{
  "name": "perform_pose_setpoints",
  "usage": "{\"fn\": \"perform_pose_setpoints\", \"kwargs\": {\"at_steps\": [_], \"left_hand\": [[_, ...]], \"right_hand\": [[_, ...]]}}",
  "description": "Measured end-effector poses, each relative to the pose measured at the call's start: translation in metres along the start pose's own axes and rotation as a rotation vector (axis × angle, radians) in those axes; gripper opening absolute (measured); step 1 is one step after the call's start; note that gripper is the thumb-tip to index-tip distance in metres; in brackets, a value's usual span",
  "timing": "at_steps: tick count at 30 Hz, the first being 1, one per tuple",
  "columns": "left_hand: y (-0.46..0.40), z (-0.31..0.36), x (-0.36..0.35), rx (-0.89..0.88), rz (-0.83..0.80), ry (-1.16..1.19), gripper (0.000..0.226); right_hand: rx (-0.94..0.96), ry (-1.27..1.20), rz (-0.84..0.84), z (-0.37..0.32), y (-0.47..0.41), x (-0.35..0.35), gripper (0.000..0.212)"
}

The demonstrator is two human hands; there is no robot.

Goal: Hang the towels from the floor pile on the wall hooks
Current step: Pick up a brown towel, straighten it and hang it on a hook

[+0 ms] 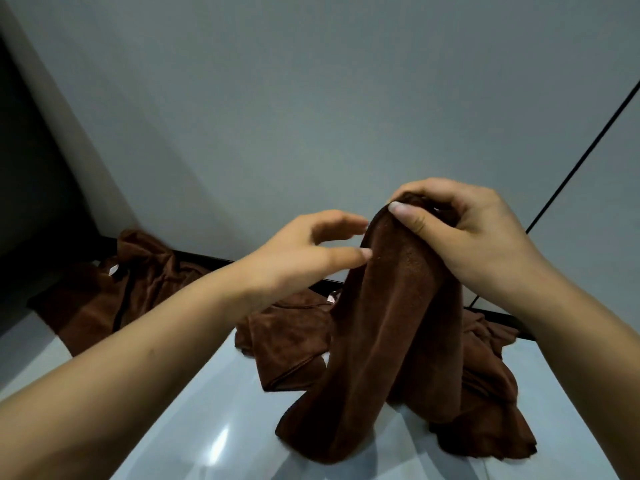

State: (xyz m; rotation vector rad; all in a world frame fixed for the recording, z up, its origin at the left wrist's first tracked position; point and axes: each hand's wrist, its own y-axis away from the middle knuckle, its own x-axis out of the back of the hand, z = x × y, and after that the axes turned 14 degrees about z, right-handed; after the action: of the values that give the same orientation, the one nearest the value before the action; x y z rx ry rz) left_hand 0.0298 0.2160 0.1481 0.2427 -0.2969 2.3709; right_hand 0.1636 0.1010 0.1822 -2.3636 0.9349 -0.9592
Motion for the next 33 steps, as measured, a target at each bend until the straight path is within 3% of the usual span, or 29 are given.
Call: {"fn": "perform_pose_setpoints", "kwargs": {"at_steps": [5,10,16,18,21,25,29,32,33], "left_hand": [[0.007,0.01,-0.012,-0.004,0.022,0.119,0.013],[0.011,0.012,-0.008,-0.018,0.049,0.137,0.016],[0.005,0.012,-0.011,-0.21,0.339,0.051,0.016],[0.003,0.011,-0.011,-0.238,0.417,0.026,0.016],[0.0,0.015,-0.008,-0.268,0.5,0.025,0.021],[0.0,0.026,-0.006,-0.332,0.547,0.062,0.026],[0.0,0.034,-0.002,-0.382,0.58,0.098,0.026],[-0.001,0.036,0.003,-0.382,0.613,0.139,0.026],[-0.002,0.035,0.006,-0.377,0.628,0.149,0.026]], "right_hand": [[-0.064,-0.146,-0.056,-0.007,0.002,0.003,0.011],[-0.122,-0.191,-0.072,-0.007,0.001,0.0,0.008],[-0.321,-0.34,-0.066,0.01,0.012,-0.019,0.005],[-0.372,-0.364,-0.118,0.017,0.021,-0.028,0.015],[-0.41,-0.268,-0.211,0.031,0.032,-0.039,0.026],[-0.415,-0.06,-0.261,0.045,0.041,-0.054,0.016],[-0.425,-0.04,-0.202,0.053,0.048,-0.064,0.023],[-0.493,-0.022,-0.131,0.069,0.052,-0.065,0.006],[-0.506,0.009,-0.096,0.074,0.053,-0.064,0.011]]}}
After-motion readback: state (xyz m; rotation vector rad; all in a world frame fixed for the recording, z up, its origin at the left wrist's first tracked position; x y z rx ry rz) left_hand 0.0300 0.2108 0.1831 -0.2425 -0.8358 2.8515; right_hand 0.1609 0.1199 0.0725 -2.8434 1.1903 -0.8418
